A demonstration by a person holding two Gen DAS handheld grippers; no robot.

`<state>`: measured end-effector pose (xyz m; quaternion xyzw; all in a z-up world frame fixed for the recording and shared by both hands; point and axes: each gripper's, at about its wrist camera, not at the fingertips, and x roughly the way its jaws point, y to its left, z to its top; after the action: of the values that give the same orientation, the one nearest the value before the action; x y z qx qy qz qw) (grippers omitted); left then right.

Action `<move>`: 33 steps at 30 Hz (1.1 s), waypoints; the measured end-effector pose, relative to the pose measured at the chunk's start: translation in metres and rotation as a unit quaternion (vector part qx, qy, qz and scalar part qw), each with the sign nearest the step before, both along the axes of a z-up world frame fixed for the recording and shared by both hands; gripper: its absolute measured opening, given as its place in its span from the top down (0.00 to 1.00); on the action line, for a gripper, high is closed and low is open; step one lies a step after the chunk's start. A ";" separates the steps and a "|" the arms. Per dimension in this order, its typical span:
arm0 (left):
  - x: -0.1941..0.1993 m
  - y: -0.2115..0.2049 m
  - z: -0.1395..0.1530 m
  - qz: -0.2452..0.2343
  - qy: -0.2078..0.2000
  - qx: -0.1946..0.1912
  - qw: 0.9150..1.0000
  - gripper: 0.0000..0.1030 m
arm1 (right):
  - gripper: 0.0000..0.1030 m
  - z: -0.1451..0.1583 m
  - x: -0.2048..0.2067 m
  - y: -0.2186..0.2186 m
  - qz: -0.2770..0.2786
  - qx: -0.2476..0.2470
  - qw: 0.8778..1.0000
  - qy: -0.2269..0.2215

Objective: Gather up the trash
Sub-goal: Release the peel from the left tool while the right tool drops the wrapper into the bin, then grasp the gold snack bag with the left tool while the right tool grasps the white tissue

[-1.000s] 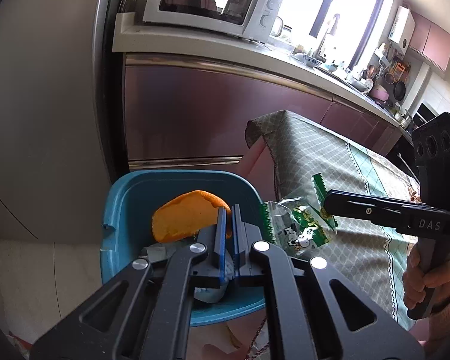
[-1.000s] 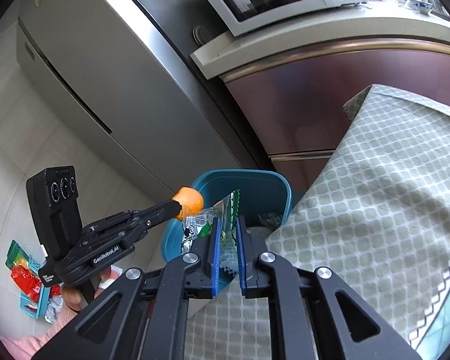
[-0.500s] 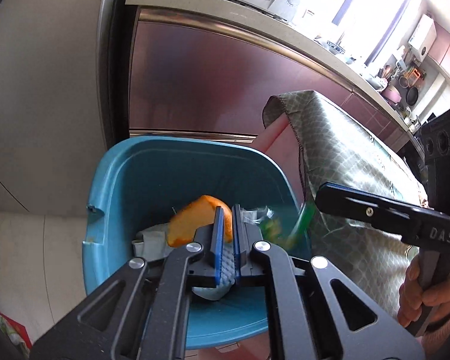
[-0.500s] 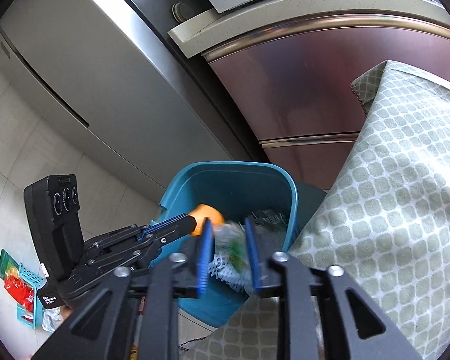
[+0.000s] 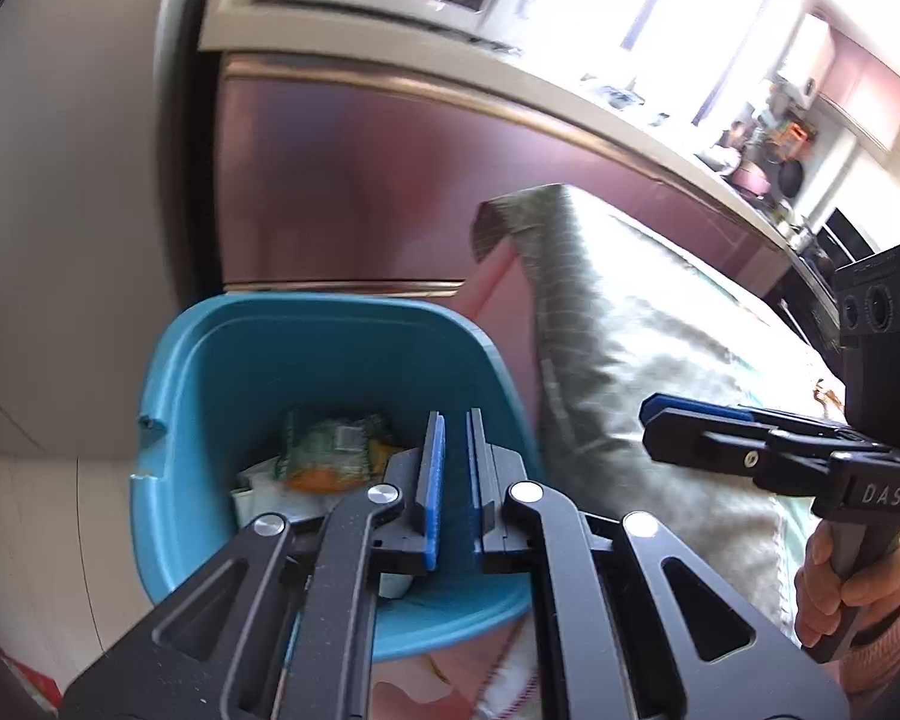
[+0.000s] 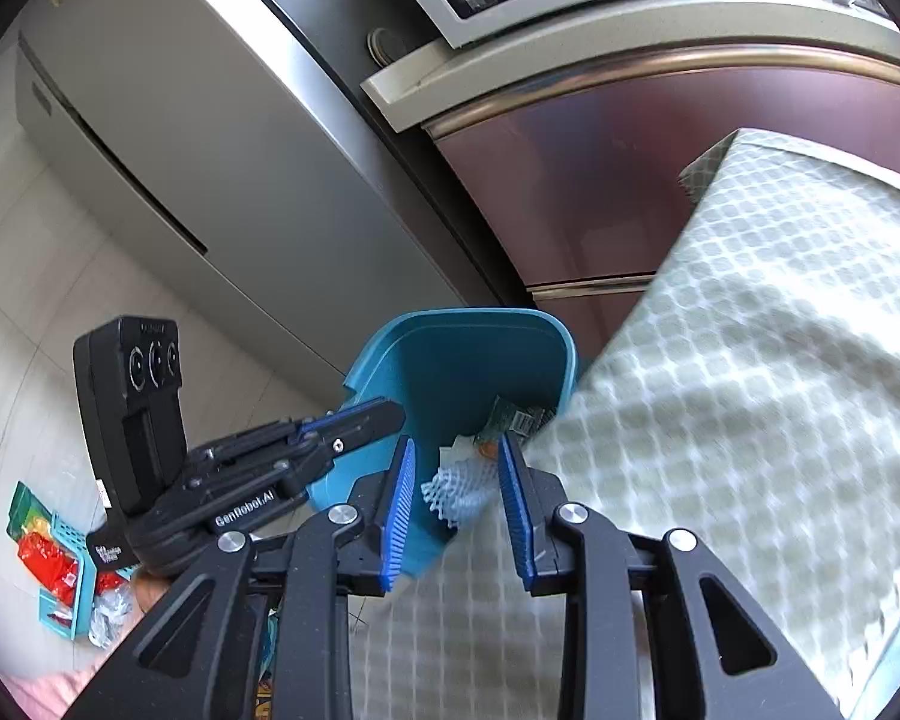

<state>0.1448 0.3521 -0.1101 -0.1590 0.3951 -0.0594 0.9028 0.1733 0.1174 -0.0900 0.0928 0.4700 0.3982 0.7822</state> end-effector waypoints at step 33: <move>0.031 -0.371 0.059 -0.323 -0.062 0.018 0.944 0.75 | 0.63 0.014 -0.109 -0.388 -0.368 -0.012 0.928 -0.061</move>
<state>0.1754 -0.0191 -0.0510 -0.0028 0.3695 -0.3507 0.8605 0.0648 -0.2705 -0.0755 0.2253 0.3589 0.0812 0.9021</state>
